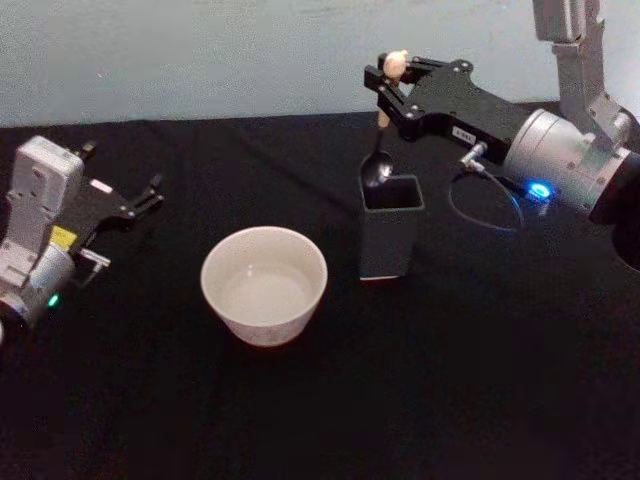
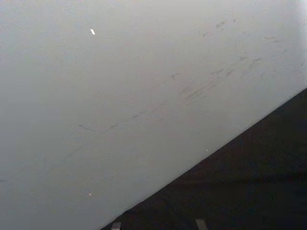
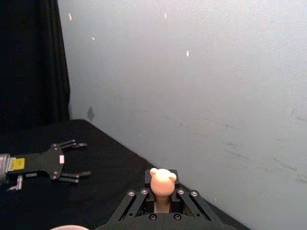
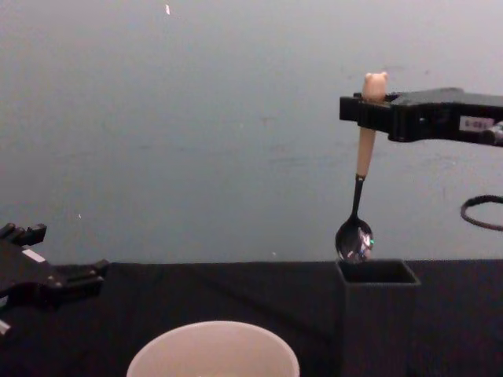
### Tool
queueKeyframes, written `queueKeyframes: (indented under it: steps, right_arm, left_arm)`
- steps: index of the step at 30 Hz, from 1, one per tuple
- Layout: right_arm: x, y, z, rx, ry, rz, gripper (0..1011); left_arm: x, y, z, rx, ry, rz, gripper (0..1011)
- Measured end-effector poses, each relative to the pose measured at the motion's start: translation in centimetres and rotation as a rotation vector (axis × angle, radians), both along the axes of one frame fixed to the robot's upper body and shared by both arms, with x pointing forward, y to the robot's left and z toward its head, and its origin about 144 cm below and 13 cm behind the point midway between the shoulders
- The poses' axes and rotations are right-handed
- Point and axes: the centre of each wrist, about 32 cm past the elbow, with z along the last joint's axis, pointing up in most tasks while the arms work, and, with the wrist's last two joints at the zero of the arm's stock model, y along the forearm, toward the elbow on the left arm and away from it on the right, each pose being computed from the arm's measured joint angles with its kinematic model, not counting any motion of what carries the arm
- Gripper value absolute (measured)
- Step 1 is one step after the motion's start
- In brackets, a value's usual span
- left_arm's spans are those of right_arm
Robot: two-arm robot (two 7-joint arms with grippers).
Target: Pick up the stirring spoon with one hand, stir inside the cup, then place it back in its original position.
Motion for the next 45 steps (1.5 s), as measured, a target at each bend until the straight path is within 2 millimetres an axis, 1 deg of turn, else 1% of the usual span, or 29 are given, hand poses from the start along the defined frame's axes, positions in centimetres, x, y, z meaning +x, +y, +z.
queueKeyframes:
  steps: [28, 32, 33, 35, 36, 37, 45]
  right_arm:
    - [-0.3, 1.3, 0.5, 0.022, -0.039, 0.148, 168]
    - [-0.1, 2.3, 0.1, 0.024, -0.037, 0.156, 168]
    - [0.1, 3.2, -0.3, 0.021, -0.035, 0.158, 168]
    - [0.2, 4.2, -0.6, 0.018, -0.036, 0.157, 168]
    - [0.2, 4.2, -0.6, 0.018, -0.036, 0.157, 168]
    - [0.3, 4.7, -0.9, 0.014, -0.037, 0.155, 168]
    - [0.3, 4.7, -0.9, 0.012, -0.037, 0.152, 168]
  left_arm:
    - [0.0, 0.0, 0.0, 0.0, 0.0, 0.0, 1001]
    - [0.0, 0.0, 0.0, 0.0, 0.0, 0.0, 1001]
    - [0.0, 0.0, 0.0, 0.0, 0.0, 0.0, 1001]
    - [0.0, 0.0, 0.0, 0.0, 0.0, 0.0, 1001]
    - [0.0, 0.0, 0.0, 0.0, 0.0, 0.0, 1001]
    - [0.0, 0.0, 0.0, 0.0, 0.0, 0.0, 1001]
    - [0.0, 0.0, 0.0, 0.0, 0.0, 0.0, 1001]
